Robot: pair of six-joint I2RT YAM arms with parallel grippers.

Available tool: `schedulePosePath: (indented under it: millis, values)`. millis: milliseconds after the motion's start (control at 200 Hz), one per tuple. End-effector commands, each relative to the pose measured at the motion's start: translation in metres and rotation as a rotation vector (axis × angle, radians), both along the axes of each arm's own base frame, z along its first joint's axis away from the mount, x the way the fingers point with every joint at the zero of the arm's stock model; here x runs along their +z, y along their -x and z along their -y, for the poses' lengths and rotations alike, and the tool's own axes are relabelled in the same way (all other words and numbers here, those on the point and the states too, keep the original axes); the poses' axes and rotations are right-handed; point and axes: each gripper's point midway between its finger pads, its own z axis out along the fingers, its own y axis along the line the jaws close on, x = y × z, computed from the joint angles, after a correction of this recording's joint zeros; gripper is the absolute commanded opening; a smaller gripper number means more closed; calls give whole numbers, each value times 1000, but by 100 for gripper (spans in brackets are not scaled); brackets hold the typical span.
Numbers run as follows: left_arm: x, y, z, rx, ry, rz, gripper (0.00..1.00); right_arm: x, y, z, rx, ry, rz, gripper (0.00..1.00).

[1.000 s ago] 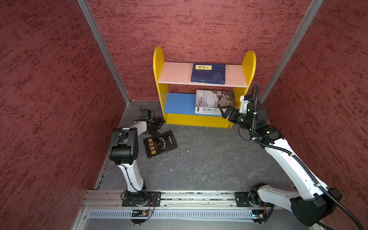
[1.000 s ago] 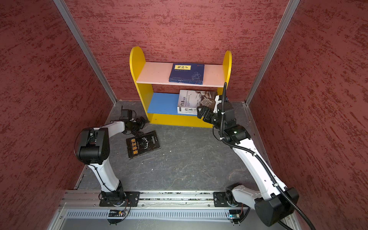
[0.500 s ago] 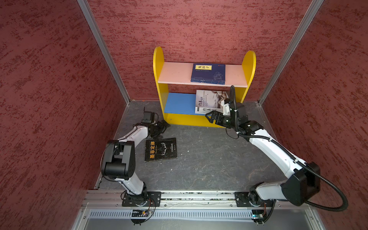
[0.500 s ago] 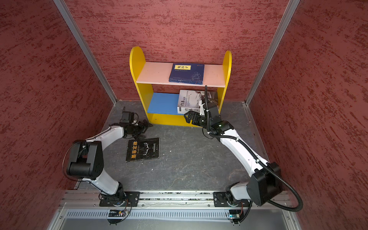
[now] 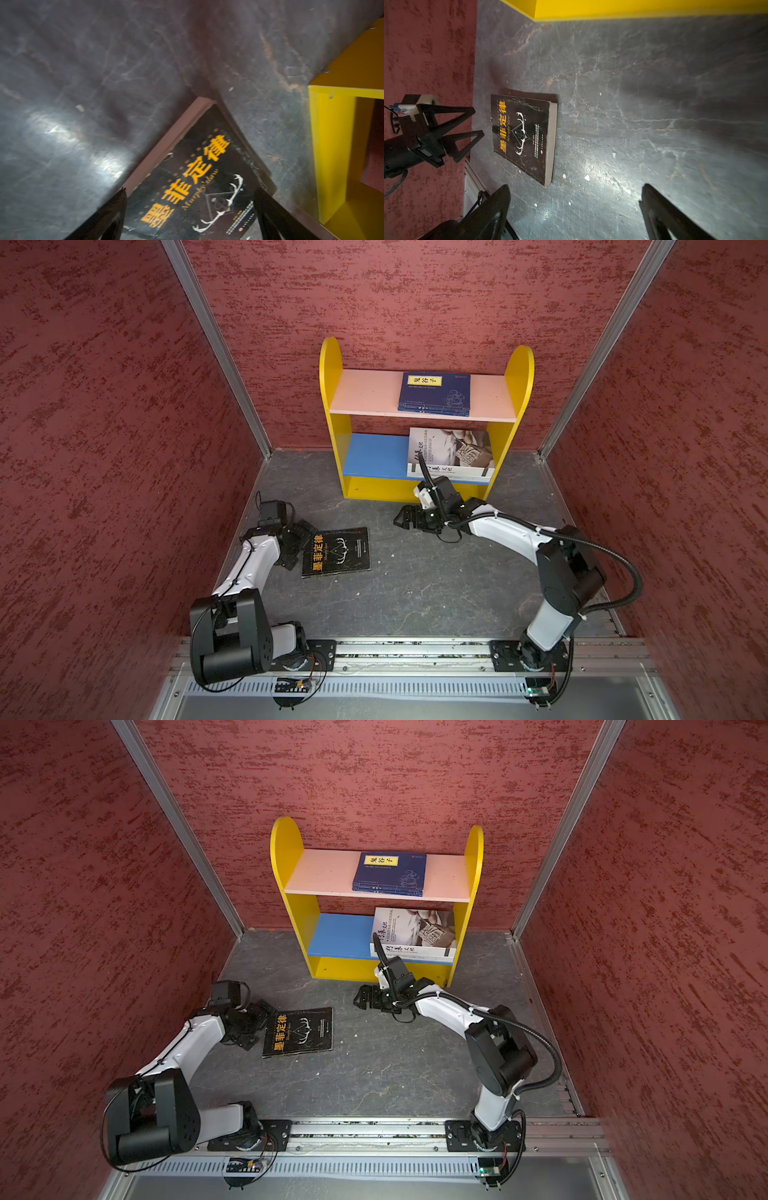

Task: Stacking books/files
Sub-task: Move the book to the center of the table.

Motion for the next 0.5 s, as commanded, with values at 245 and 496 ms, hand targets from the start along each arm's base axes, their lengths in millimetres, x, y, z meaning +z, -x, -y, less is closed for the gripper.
schedulePosePath:
  millis: [245, 496]
  values:
    - [-16, -2, 15, -113, -20, 17, 94, -10, -4, -17, 51, -39, -12, 95]
    - [-17, -23, 59, -286, -9, 48, 92, -23, -9, -7, 9, 20, -2, 91]
